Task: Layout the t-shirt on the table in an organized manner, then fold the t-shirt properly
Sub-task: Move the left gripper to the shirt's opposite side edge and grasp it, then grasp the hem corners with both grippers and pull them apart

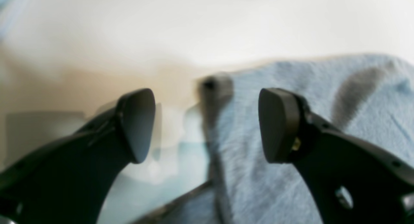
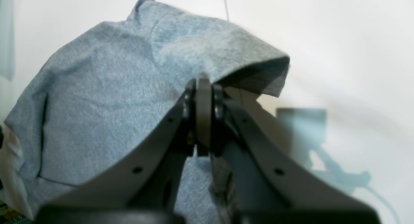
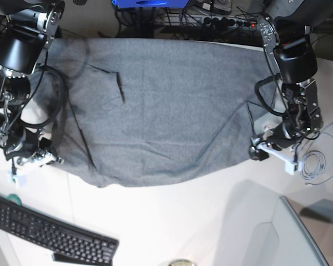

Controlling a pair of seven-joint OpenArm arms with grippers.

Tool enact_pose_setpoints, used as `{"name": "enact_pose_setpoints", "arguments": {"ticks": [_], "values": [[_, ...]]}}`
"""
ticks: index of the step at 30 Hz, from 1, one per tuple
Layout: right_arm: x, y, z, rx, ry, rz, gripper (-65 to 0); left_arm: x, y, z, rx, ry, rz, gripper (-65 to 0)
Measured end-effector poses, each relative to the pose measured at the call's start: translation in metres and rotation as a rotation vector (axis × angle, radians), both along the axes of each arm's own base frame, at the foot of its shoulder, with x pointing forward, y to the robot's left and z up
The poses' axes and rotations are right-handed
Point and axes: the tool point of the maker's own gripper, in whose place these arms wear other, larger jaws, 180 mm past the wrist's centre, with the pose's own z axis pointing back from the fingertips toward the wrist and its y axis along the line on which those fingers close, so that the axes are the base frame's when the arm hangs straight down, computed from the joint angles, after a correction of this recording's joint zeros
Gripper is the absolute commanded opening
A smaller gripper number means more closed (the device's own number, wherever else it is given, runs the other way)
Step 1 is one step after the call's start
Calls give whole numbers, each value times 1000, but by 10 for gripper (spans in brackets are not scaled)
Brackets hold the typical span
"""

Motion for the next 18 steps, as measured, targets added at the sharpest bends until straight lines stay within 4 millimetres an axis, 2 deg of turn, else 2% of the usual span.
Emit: {"name": "enact_pose_setpoints", "arguments": {"ticks": [3, 8, 15, 16, 18], "values": [[0, 0, 0, 0, -1, 0, -648, -4, -15, -16, -28, 16, -14, -169], [1, 0, 1, 0, -2, 0, -648, 4, -1, -23, -43, -14, 81, -169], [1, -1, 1, -3, -1, 0, -648, 15, -2, -25, -61, -45, 106, -174], [1, 0, 1, -2, -2, 0, -648, 16, -3, -25, -65, -44, 108, -184], [2, -1, 2, -4, -4, 0, -648, 17, -5, -26, -72, -39, 109, -262]]}}
